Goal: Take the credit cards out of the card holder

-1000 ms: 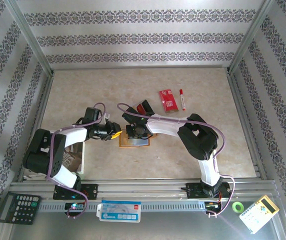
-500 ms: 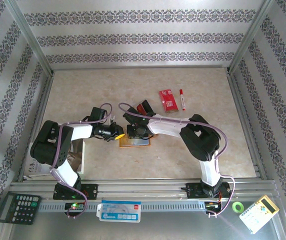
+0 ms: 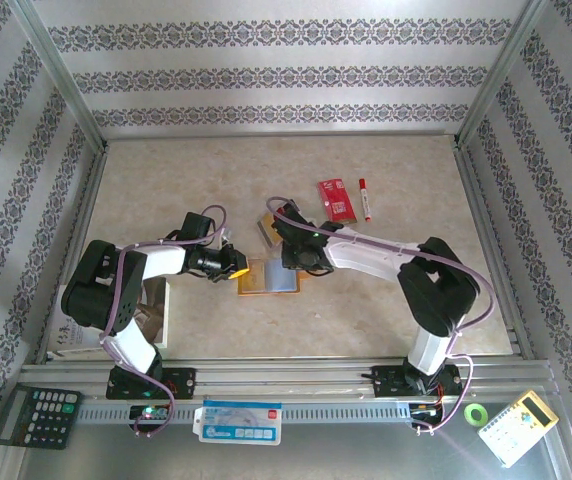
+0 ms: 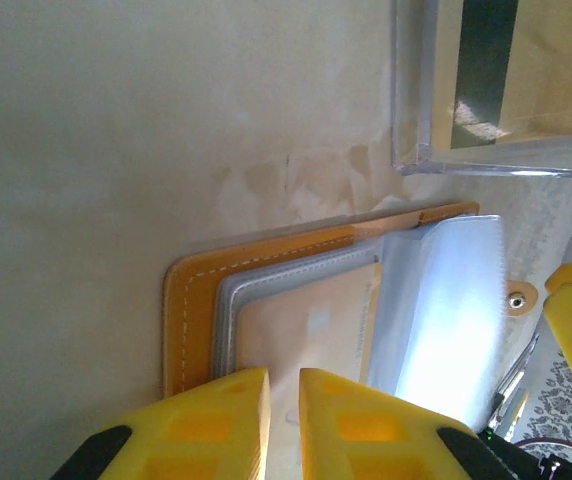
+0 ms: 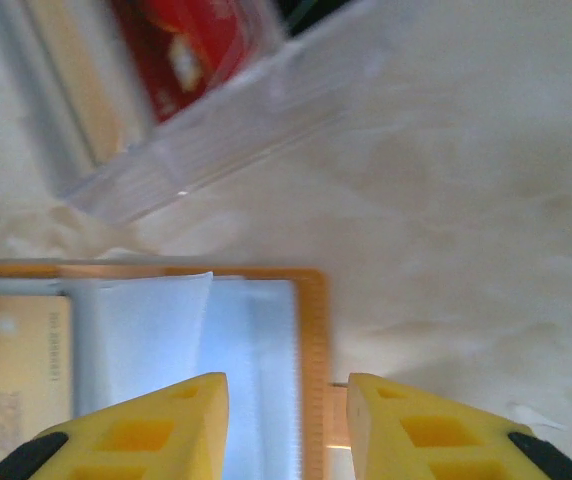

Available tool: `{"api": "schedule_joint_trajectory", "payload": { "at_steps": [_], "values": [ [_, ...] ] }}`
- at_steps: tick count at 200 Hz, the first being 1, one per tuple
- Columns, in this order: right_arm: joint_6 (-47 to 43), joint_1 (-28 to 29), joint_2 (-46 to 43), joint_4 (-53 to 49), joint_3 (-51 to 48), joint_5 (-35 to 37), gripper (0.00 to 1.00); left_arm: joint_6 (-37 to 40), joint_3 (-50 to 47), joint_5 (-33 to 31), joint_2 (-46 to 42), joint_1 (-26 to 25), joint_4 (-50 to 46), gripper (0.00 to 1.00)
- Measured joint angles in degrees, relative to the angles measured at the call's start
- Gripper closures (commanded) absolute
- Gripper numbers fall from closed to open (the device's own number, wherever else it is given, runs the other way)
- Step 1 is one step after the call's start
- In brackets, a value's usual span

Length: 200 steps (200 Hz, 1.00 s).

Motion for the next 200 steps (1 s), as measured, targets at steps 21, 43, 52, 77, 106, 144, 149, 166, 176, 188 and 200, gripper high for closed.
{"api": "schedule_joint_trajectory", "payload": {
  "at_steps": [21,43,52,77,106,144,149,166,176,188,200],
  "values": [
    [0.0,0.0,-4.0,0.1,-2.2,1.8,0.58,0.2,0.1,0.2,-0.7,0.0,-0.7,0.79],
    [-1.8,0.0,-7.8,1.9,-2.8,1.9,0.58,-0.3,0.0,1.2,-1.4,0.0,-0.2,0.75],
    [-2.7,0.0,-8.5,3.1,-2.8,1.2,0.58,-0.9,-0.2,1.9,-1.7,0.0,0.5,0.72],
    [-3.9,0.0,-8.2,7.3,-3.2,-3.7,0.59,-2.6,-0.9,2.5,-4.2,0.0,1.4,0.67],
    [-2.8,0.0,-6.4,15.1,-5.5,-10.9,0.63,-3.1,-1.0,-1.1,-10.1,0.1,-0.1,0.63],
    [1.2,0.0,-2.2,23.7,-8.6,-17.8,0.75,-6.3,-4.4,-1.5,-14.8,0.3,1.0,0.61],
    [2.0,0.0,-1.7,24.5,-8.7,-18.4,0.76,-6.7,-5.0,-1.5,-14.8,0.3,1.0,0.61],
    [3.5,0.0,-0.2,27.2,-9.1,-20.1,0.79,-7.5,-6.0,-1.8,-14.6,0.3,0.6,0.63],
    [4.7,0.0,0.2,28.7,-9.7,-20.8,0.80,-7.6,-6.1,-2.0,-14.4,0.3,0.4,0.65],
    [5.8,0.0,0.6,30.4,-10.4,-21.4,0.80,-7.6,-6.1,-2.3,-14.1,0.3,0.3,0.67],
    [6.8,0.0,1.2,31.6,-11.1,-21.8,0.82,-7.6,-6.0,-3.0,-13.6,0.0,0.2,0.68]
  ]
}}
